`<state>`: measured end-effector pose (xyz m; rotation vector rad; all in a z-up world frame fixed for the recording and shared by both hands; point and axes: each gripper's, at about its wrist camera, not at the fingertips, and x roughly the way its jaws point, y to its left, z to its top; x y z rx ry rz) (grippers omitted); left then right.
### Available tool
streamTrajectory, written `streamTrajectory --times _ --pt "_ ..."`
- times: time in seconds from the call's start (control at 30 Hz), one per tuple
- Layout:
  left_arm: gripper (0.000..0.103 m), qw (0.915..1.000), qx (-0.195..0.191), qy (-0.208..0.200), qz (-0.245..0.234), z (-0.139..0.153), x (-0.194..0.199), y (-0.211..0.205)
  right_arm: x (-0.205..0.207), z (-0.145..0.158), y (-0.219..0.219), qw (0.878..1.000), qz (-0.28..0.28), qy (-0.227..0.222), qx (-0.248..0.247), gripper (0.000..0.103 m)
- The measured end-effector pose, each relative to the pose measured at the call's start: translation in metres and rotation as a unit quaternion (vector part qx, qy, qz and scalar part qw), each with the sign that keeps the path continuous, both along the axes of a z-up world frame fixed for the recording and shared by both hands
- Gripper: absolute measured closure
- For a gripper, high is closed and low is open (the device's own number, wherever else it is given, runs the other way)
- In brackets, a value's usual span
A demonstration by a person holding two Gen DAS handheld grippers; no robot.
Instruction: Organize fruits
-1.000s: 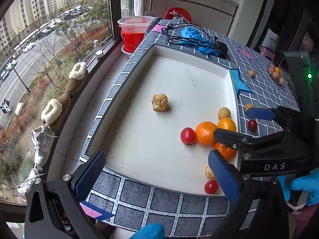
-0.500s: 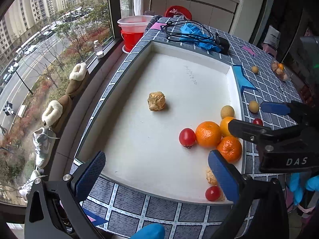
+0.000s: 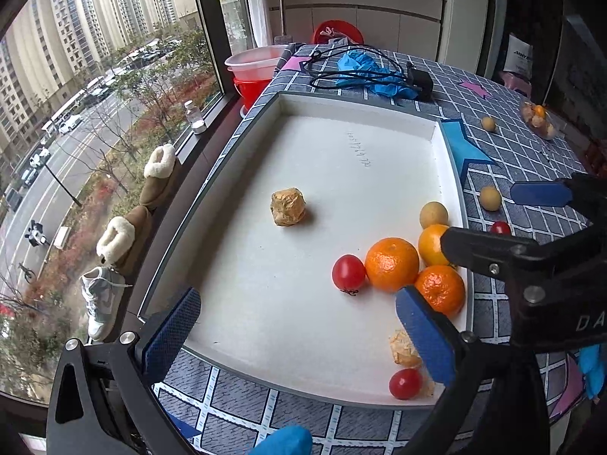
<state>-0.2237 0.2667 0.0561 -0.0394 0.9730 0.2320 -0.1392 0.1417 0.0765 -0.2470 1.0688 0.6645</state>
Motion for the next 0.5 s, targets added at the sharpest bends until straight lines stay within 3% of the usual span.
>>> streamTrajectory --times 0.5 --pt "0.0 0.9992 -0.036 -0.013 -0.007 0.0 0.0 0.005 -0.006 0.0 0.011 1.0 0.01 -0.011 -0.01 0.0"
